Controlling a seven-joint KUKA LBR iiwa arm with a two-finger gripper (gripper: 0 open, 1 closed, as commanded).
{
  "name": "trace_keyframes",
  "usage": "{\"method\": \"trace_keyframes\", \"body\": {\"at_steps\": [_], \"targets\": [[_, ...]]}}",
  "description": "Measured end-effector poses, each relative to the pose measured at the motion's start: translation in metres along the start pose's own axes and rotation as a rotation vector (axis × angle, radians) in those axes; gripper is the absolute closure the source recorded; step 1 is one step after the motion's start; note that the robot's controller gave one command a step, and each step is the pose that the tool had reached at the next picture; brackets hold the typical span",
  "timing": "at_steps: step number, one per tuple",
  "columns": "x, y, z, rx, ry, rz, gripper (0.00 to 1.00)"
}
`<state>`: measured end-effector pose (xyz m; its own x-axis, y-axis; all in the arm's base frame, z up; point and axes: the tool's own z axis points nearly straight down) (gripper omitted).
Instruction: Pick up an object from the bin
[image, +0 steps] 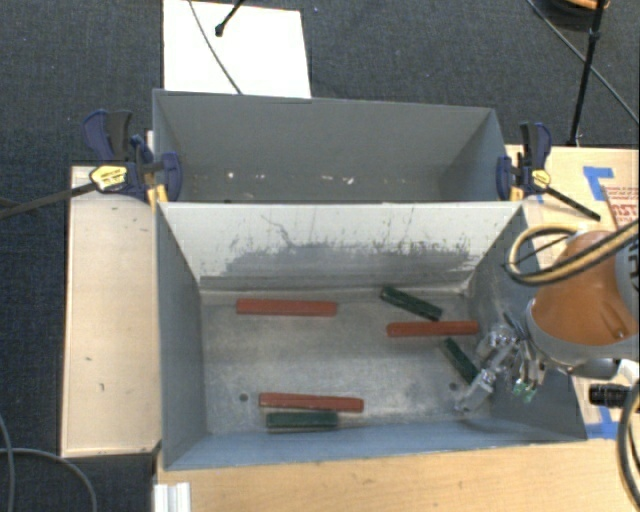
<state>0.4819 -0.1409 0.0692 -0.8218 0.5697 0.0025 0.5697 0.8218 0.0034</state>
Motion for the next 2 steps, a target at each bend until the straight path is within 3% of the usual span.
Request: {"method": "trace_keyframes", "body": {"at_steps": [1, 2], "targets": [[0.0002, 0.0009, -0.0003, 0.002, -0.001, -0.008, 0.00], [-0.0002, 0.0002, -0.0003, 0.003, -0.002, -0.011, 1.00]]}}
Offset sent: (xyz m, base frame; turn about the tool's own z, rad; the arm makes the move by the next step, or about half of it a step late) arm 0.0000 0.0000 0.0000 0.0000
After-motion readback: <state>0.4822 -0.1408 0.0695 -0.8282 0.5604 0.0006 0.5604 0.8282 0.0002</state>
